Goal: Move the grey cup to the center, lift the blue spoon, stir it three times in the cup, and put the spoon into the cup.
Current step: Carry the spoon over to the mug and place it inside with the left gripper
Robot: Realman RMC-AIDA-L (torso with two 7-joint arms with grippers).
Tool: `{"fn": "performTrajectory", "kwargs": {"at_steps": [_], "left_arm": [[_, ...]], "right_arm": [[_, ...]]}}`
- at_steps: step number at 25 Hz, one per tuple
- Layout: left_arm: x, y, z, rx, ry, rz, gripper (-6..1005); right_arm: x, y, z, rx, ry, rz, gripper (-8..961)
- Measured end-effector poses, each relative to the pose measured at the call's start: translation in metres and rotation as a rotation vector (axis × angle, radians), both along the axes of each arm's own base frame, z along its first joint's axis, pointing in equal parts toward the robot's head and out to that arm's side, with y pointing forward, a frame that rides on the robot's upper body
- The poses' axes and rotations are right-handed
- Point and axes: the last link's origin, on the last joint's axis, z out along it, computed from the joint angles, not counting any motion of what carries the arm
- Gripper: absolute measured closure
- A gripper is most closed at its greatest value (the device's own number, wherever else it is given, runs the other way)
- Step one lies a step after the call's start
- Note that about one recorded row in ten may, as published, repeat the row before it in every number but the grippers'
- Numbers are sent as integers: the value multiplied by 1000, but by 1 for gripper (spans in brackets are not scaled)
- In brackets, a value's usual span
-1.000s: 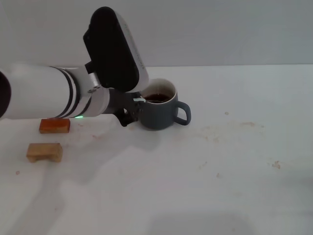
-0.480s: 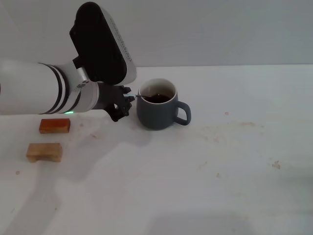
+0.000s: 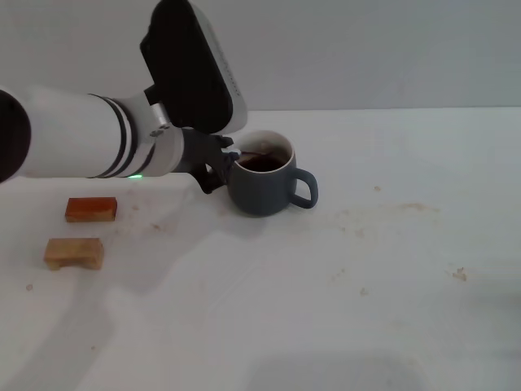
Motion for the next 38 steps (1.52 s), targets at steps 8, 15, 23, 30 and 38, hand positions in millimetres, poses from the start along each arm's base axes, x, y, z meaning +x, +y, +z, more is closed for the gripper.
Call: {"fn": "performTrajectory", "kwargs": {"at_steps": [8, 15, 23, 30, 38], "left_arm": [[10, -11, -10, -40, 11, -39, 859], [3, -17, -2, -23, 20, -21, 860], [-11, -18, 10, 24, 44, 14, 860], [-17, -7, 16, 63, 29, 34, 844], [-17, -9, 6, 41, 33, 28, 782]], "right_arm": [[0, -1, 0, -1, 0, -1, 954], [0, 0, -1, -4, -1, 3, 954], [-3, 1, -2, -6, 5, 11, 954], [-3, 0, -2, -8, 5, 12, 954], [-4, -1, -4, -16, 4, 19, 954]]}}
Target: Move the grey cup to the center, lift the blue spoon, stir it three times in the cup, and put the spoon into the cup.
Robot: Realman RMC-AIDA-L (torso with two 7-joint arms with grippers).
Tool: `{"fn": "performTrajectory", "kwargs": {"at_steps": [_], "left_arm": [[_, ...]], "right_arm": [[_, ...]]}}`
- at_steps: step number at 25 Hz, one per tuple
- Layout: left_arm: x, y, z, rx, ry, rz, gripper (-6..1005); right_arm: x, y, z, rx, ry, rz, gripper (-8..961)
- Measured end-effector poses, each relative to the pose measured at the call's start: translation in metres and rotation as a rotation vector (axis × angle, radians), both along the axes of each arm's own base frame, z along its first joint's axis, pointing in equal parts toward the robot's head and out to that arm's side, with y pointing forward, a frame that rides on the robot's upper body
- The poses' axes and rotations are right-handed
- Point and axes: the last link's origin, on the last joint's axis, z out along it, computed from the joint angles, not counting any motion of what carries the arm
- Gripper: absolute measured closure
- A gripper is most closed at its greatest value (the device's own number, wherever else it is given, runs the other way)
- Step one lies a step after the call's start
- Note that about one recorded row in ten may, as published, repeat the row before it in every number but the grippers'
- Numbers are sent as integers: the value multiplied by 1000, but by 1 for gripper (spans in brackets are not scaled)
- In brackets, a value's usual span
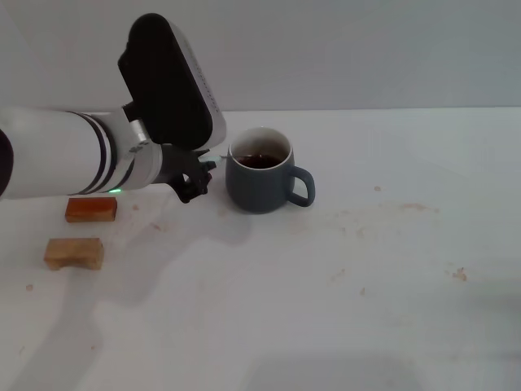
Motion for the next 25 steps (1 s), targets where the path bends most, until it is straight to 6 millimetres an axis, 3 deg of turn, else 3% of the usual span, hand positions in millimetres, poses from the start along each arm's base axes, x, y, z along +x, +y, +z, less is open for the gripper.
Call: {"fn": "performTrajectory", "kwargs": {"at_steps": [9, 14, 16, 17, 21, 25], "left_arm": [[2, -3, 1, 11, -14, -14, 711], [17, 0, 13, 162, -167, -95, 477], [32, -3, 34, 346, -353, -204, 475], [32, -3, 34, 346, -353, -204, 474], [38, -21, 71, 629, -637, -367, 463], [11, -47, 100, 844, -882, -434, 445]], "right_arm": [[0, 0, 0, -1, -1, 3, 954], [0, -1, 0, -1, -1, 0, 954], [0, -1, 0, -1, -1, -1, 954], [0, -1, 0, -1, -1, -1, 954], [0, -1, 0, -1, -1, 1, 954], [0, -1, 0, -1, 0, 1, 954]]}}
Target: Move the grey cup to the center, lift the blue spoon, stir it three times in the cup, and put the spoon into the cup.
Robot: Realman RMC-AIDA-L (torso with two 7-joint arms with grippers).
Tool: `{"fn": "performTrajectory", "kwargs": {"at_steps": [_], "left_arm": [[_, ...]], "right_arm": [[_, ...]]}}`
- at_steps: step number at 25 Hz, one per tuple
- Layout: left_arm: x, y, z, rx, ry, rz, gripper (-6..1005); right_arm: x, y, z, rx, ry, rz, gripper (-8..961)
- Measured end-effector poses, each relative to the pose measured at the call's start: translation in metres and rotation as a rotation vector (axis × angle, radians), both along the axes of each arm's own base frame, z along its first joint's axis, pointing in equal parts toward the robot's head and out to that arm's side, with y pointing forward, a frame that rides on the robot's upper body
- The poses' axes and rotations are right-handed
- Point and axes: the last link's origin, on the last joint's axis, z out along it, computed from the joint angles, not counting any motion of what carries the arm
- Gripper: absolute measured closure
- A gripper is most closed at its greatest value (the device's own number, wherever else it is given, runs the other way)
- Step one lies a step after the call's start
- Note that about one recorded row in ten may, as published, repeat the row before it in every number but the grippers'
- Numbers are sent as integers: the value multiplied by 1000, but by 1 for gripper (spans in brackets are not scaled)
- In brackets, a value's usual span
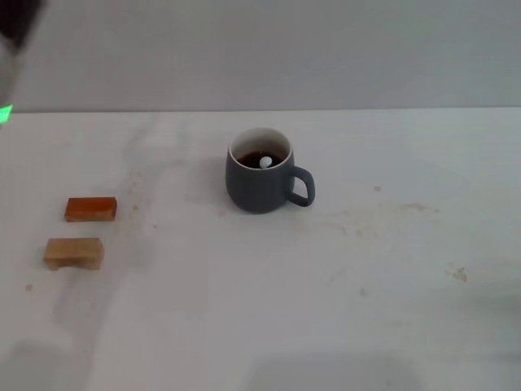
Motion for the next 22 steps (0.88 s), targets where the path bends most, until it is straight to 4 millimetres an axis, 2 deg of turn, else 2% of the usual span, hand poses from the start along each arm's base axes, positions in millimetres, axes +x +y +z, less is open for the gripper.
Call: {"fn": "performTrajectory", "kwargs": {"at_steps": [3, 5, 6, 8, 11, 14, 17, 22], "left_arm": [[-35, -19, 8, 100, -122, -39, 431], [-67, -29, 10, 140, -168, -28, 422], [-94, -34, 11, 156, -188, 14, 418], [-127, -38, 10, 165, -199, 81, 409], [-178, -41, -1, 142, -186, 197, 395], [-217, -50, -13, 112, -176, 287, 381], [-235, -55, -24, 67, -168, 344, 368], [-241, -56, -32, 33, -153, 375, 345]], "right_arm": [[-1, 0, 0, 3, 3, 3, 954], [-2, 1, 1, 8, 5, 12, 954], [-5, 3, 2, 16, 5, 25, 954], [-5, 3, 3, 20, 4, 30, 954], [-8, 6, 5, 30, 4, 45, 954], [-10, 11, 6, 34, 2, 57, 954], [-11, 15, 7, 31, -4, 63, 954], [-11, 19, 8, 28, -15, 64, 954]]}}
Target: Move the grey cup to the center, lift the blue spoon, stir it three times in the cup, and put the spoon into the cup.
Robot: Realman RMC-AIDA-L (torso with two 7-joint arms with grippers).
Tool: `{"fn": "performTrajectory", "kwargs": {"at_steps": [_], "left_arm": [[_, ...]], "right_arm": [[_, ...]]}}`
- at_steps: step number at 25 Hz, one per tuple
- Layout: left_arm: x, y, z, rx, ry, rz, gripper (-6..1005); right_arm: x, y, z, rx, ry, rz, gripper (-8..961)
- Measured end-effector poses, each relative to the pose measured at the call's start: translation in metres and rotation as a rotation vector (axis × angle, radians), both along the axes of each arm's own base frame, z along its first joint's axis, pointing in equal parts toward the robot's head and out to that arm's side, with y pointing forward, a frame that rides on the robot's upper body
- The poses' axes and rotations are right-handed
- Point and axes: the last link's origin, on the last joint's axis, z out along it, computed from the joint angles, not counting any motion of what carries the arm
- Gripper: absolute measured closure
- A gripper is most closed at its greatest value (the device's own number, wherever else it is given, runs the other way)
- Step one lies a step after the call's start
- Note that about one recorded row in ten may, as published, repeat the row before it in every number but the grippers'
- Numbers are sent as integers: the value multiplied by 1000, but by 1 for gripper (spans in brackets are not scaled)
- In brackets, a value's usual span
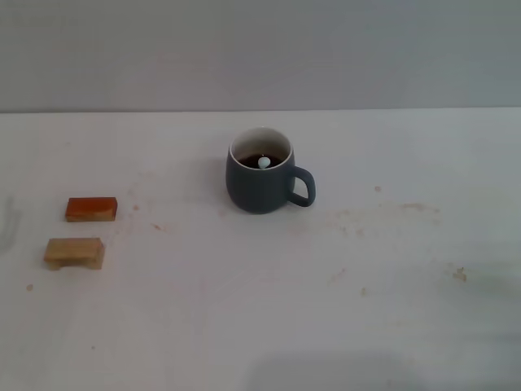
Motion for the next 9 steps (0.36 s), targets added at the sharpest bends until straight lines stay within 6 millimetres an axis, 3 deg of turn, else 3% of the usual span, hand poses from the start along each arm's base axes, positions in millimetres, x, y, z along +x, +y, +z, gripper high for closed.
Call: {"fn": "performTrajectory", "kwargs": {"at_steps": [2, 7, 9], "left_arm": [[0, 0, -1, -5, 1, -3, 336], [0, 0, -3, -12, -14, -3, 165], [0, -1, -3, -13, -16, -1, 165]], "right_arm": [[0, 1, 0, -1, -1, 1, 954], [-1, 2, 0, -1, -2, 5, 954], [-1, 2, 0, 0, -3, 4, 954]]}}
